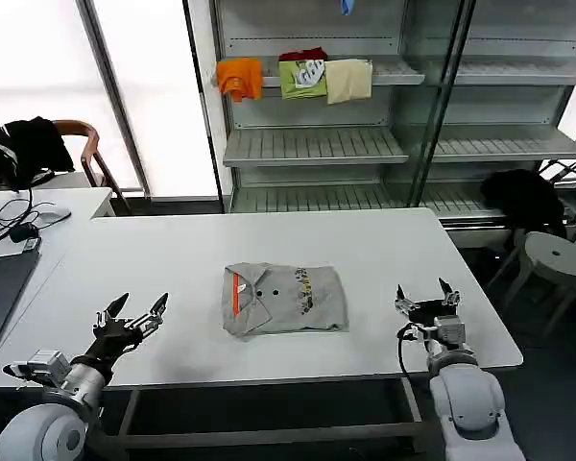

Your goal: Fold and organize the clothes.

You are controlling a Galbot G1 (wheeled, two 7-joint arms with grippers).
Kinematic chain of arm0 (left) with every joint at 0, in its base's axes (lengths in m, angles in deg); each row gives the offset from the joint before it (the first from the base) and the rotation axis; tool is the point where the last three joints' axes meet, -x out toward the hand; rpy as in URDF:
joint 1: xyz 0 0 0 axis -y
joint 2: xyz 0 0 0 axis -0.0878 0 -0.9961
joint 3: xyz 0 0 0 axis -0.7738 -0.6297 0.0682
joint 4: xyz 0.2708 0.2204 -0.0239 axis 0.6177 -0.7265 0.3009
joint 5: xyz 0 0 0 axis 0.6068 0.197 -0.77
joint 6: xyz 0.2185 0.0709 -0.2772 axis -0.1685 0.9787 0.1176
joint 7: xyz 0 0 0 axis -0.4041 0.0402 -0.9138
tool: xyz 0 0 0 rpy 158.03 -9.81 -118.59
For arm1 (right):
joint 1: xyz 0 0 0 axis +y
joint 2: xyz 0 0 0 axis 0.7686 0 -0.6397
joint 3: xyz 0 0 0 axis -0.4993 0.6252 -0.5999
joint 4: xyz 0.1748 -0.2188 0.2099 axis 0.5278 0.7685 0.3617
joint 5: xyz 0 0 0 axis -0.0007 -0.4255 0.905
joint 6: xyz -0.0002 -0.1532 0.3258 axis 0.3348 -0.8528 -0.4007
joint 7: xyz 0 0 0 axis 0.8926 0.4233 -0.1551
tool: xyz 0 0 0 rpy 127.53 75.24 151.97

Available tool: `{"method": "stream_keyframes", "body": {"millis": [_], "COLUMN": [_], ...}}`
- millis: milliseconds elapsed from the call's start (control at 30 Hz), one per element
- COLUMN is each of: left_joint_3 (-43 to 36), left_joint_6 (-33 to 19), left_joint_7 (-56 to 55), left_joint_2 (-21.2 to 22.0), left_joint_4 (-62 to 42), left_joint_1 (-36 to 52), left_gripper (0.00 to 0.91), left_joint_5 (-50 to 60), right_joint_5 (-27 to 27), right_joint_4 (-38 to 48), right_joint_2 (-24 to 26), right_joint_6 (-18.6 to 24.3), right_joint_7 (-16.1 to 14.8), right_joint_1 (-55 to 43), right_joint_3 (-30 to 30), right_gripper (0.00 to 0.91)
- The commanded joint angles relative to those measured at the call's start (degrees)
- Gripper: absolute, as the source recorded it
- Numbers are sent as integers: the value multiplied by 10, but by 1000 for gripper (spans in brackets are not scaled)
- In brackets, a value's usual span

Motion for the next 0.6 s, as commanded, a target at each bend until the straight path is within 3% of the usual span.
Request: {"method": "stream_keyframes", "body": {"millis": [33, 200, 600], "left_joint_3": [-1, -3, -6], "left_joint_6": [-61, -96, -105], "left_joint_7": [0, 1, 0], "left_joint_2": [-1, -6, -1], "left_joint_4": [-59, -74, -77], "left_joint_1": [7, -5, -7], "left_gripper": [907, 907, 907], "left_joint_5": [-2, -4, -8], "right_joint_5": [68, 69, 70], "right_joint_4": [5, 11, 11], "right_joint_2": [25, 28, 28], "right_joint_6": [18, 39, 40], "right_joint_7": [-79, -82, -81], "right_joint_1": [1, 5, 9], "right_joint_3": [-63, -61, -51], "right_gripper": [907, 907, 907]}}
